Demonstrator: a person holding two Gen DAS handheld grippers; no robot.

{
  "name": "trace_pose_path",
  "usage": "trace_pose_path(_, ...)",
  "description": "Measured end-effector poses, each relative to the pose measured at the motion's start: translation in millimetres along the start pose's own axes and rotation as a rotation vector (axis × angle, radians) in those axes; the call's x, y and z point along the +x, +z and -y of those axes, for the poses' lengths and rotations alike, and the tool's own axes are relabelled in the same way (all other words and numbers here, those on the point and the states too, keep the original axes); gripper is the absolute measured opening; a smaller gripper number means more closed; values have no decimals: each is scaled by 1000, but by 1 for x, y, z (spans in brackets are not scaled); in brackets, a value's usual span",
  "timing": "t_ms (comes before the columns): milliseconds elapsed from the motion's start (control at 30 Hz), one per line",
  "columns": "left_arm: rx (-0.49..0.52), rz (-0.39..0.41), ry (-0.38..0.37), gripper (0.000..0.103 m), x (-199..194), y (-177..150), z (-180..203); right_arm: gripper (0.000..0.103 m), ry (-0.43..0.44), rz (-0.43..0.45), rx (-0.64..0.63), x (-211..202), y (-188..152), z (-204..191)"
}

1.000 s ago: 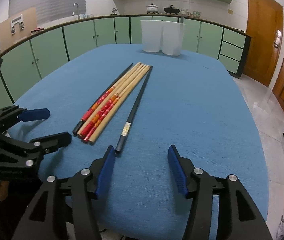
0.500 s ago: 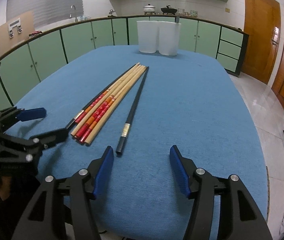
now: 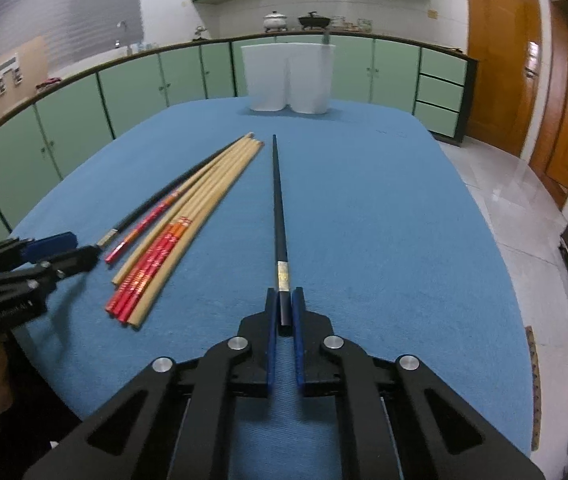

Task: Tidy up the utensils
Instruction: 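Grasp another black chopstick with the left gripper while the right holds its chopstick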

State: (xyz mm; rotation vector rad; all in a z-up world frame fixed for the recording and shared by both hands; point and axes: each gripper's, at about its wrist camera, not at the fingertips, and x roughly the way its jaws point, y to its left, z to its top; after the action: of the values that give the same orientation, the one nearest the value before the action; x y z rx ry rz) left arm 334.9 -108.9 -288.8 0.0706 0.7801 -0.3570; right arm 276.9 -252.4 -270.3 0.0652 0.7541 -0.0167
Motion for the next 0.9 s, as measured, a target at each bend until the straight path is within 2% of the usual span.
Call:
trace_pose_path(133, -62, 3, 12, 14, -3, 0, -12, 7, -39, 5, 34, -5, -4, 2)
trace_pose_path(267, -43, 2, 27, 15, -7, -1, -13, 7, -45, 6, 47, -10, -7, 1)
trace_pose_path(300, -27, 3, 32, 19, -7, 0, -11, 7, -45, 6, 43, -10, -7, 0)
trace_pose_path(400, 15, 17, 49, 67, -6, 3, -9, 8, -42, 7, 35, -11, -8, 0)
trace_pose_path(467, 38, 12, 34, 67, -2, 5, -10, 8, -41, 8, 35, -11, -8, 0)
trace_pose_path(533, 49, 10, 25, 61, 3, 5, -10, 8, -42, 10, 38, -11, -9, 0)
trace_pose_path(567, 51, 17, 12, 55, 3, 4, -10, 8, -42, 12, 39, -12, -9, 0)
trace_pose_path(600, 51, 18, -1, 41, 3, 5, -9, 8, -44, 14, 41, -12, -10, 0)
trace_pose_path(633, 44, 18, -14, 22, 3, 5, -9, 8, -46, 15, 42, -12, -10, 0)
trace_pose_path(667, 33, 16, -26, 12, 2, 4, -10, 8, -49, 17, 44, -12, -10, -1)
trace_pose_path(733, -18, 16, -28, 8, 0, 2, -14, 9, -53, 21, 45, -13, -11, -3)
trace_pose_path(867, -129, 27, 60, 8, -12, -7, -16, 10, -59, 31, 27, -14, -15, -12)
trace_pose_path(900, -152, 25, 62, 8, -14, -7, -15, 10, -61, 34, 19, -14, -15, -15)
